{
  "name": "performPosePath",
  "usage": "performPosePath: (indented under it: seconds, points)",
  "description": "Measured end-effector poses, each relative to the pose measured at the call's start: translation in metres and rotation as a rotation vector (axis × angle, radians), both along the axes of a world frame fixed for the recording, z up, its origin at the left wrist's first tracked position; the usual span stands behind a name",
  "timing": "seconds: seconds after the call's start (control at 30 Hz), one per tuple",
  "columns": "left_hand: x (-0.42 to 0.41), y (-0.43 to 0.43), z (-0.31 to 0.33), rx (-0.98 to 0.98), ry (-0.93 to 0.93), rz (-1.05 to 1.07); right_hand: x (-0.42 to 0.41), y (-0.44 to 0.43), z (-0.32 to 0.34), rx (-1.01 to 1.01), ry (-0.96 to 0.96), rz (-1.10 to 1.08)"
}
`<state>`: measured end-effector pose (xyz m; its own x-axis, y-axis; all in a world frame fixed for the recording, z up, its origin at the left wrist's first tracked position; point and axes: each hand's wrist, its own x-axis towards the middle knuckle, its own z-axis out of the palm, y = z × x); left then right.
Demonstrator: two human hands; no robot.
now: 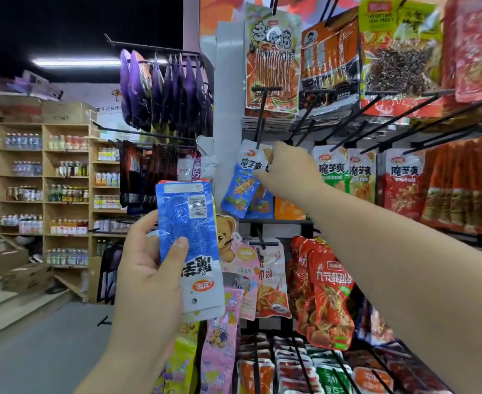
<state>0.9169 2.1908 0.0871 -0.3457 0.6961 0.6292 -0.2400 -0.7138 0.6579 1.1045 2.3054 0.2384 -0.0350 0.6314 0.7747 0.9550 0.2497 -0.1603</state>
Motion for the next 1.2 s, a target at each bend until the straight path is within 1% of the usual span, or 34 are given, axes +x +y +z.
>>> performPosePath:
  seconds: [0.07, 0.1, 0.2, 0.23, 0.3, 0.4, 0.47, 0.53, 0.67, 0.77, 0.87, 1.03, 1.1, 1.13, 1.2]
  points:
    - [0.002, 0.001, -0.001, -0.003, 0.003, -0.008, -0.003, -0.016, -0.009, 0.109, -0.194, -0.013]
    - [0.002, 0.001, -0.002, -0.005, 0.003, -0.011, -0.005, -0.019, -0.012, 0.113, -0.297, -0.022]
    - [0.006, 0.0, -0.005, -0.009, -0.002, -0.03, -0.004, -0.009, -0.019, -0.022, -0.609, -0.142]
    - [0.006, -0.001, -0.006, -0.008, -0.007, -0.038, -0.001, -0.004, -0.019, -0.076, -0.66, -0.193]
    - [0.007, -0.003, -0.008, -0.009, -0.021, -0.05, 0.003, 0.005, -0.02, -0.162, -0.696, -0.238]
    - [0.005, -0.005, -0.009, -0.02, -0.031, -0.033, 0.001, 0.012, -0.022, -0.233, -0.684, -0.216]
    - [0.003, -0.007, -0.009, -0.026, -0.032, -0.023, -0.003, 0.009, -0.022, -0.233, -0.633, -0.162]
    - [0.001, -0.009, -0.01, -0.031, -0.031, -0.021, -0.007, 0.008, -0.022, -0.187, -0.629, -0.138]
    - [0.002, -0.015, -0.011, -0.043, -0.029, -0.011, -0.011, 0.006, -0.019, -0.081, -0.706, -0.184]
    - [0.003, -0.017, -0.011, -0.059, -0.019, 0.002, -0.007, 0.009, -0.016, -0.133, -0.733, -0.205]
    - [0.005, -0.019, -0.009, -0.067, -0.009, -0.007, 0.001, 0.018, -0.015, -0.214, -0.7, -0.22]
    - [0.004, -0.025, -0.008, -0.067, -0.003, -0.008, 0.002, 0.011, -0.016, -0.255, -0.674, -0.156]
    - [0.007, -0.027, -0.007, -0.064, 0.0, -0.03, 0.003, -0.002, -0.014, -0.222, -0.613, -0.108]
    - [0.009, -0.029, -0.007, -0.063, 0.005, -0.036, 0.003, -0.014, -0.014, -0.182, -0.522, -0.047]
    - [0.012, -0.035, -0.01, -0.056, 0.003, -0.051, 0.004, -0.045, -0.021, -0.054, -0.217, 0.14]
